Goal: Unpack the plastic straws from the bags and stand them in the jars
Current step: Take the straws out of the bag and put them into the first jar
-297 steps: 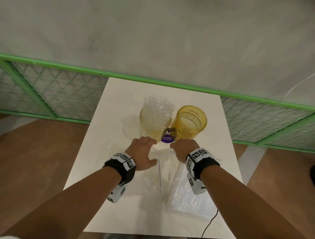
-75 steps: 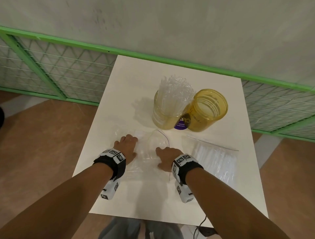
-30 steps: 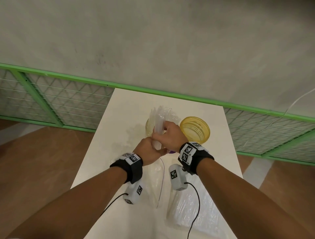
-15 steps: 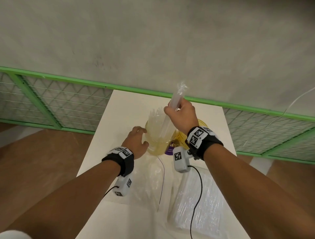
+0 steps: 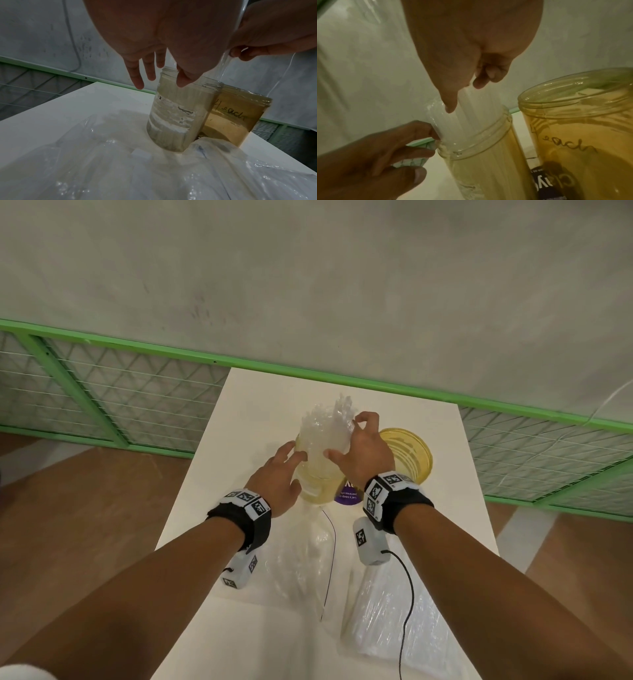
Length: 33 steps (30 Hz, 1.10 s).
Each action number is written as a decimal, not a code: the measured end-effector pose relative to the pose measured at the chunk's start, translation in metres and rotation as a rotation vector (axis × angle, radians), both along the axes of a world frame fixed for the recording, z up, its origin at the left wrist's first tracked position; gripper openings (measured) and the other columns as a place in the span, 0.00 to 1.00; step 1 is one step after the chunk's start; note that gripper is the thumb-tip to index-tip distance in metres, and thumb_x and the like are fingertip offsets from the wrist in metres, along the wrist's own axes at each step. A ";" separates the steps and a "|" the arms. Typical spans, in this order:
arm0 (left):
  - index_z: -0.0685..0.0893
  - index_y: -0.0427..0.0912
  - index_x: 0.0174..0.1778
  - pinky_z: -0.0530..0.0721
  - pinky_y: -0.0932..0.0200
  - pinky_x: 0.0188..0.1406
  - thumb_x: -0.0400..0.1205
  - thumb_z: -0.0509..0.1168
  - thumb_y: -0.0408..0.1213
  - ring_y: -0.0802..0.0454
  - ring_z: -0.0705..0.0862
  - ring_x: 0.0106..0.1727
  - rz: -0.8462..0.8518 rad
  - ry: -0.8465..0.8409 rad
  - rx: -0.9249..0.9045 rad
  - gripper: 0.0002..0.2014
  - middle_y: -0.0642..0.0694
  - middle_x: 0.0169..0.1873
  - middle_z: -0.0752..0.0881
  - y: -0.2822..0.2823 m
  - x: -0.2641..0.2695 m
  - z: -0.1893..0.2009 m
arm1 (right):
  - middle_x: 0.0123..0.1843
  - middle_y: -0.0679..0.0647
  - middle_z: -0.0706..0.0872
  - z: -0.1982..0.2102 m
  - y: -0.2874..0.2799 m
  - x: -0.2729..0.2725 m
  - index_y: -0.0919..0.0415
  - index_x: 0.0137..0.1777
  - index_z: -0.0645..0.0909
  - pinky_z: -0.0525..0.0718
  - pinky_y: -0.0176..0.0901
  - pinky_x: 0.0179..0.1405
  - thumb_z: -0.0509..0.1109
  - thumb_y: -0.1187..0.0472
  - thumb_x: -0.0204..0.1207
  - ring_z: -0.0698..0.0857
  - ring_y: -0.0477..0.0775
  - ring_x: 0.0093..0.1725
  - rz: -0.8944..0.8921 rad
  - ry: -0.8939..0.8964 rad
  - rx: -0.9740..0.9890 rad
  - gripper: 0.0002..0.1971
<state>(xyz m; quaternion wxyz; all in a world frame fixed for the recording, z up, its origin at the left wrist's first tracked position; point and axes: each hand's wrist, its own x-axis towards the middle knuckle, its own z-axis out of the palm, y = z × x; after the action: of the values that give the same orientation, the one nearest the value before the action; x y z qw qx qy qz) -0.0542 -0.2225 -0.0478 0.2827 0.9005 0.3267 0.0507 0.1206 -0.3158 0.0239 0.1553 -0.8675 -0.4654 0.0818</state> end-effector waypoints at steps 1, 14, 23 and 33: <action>0.68 0.60 0.73 0.85 0.45 0.57 0.82 0.64 0.36 0.44 0.81 0.67 0.000 -0.013 -0.015 0.25 0.54 0.85 0.54 0.000 0.001 0.000 | 0.78 0.52 0.60 -0.001 -0.001 0.001 0.61 0.76 0.74 0.90 0.56 0.54 0.79 0.38 0.72 0.86 0.60 0.57 -0.002 -0.025 0.004 0.39; 0.82 0.50 0.61 0.81 0.43 0.63 0.88 0.58 0.46 0.40 0.78 0.68 0.100 -0.068 0.074 0.11 0.46 0.79 0.67 0.007 0.018 0.000 | 0.88 0.55 0.64 0.000 -0.001 0.009 0.56 0.90 0.55 0.69 0.61 0.82 0.53 0.49 0.92 0.67 0.58 0.85 0.191 -0.016 0.160 0.29; 0.86 0.46 0.57 0.82 0.46 0.59 0.88 0.60 0.45 0.38 0.83 0.63 0.015 -0.016 0.161 0.11 0.44 0.81 0.68 0.018 0.031 0.003 | 0.92 0.55 0.54 -0.001 0.021 0.006 0.53 0.90 0.55 0.53 0.62 0.86 0.48 0.41 0.89 0.54 0.58 0.90 0.294 -0.187 0.056 0.32; 0.85 0.47 0.60 0.86 0.47 0.53 0.86 0.63 0.44 0.41 0.87 0.56 0.052 -0.102 0.063 0.11 0.46 0.80 0.69 0.018 0.033 -0.008 | 0.92 0.55 0.50 -0.013 0.044 -0.006 0.54 0.91 0.51 0.48 0.66 0.88 0.48 0.49 0.88 0.49 0.58 0.91 0.315 -0.285 -0.072 0.32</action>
<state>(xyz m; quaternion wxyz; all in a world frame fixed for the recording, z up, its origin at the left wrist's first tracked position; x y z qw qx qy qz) -0.0214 -0.2049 -0.0556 0.2692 0.8964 0.3331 0.1142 0.1142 -0.2720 0.0114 0.0422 -0.7919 -0.6092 -0.0022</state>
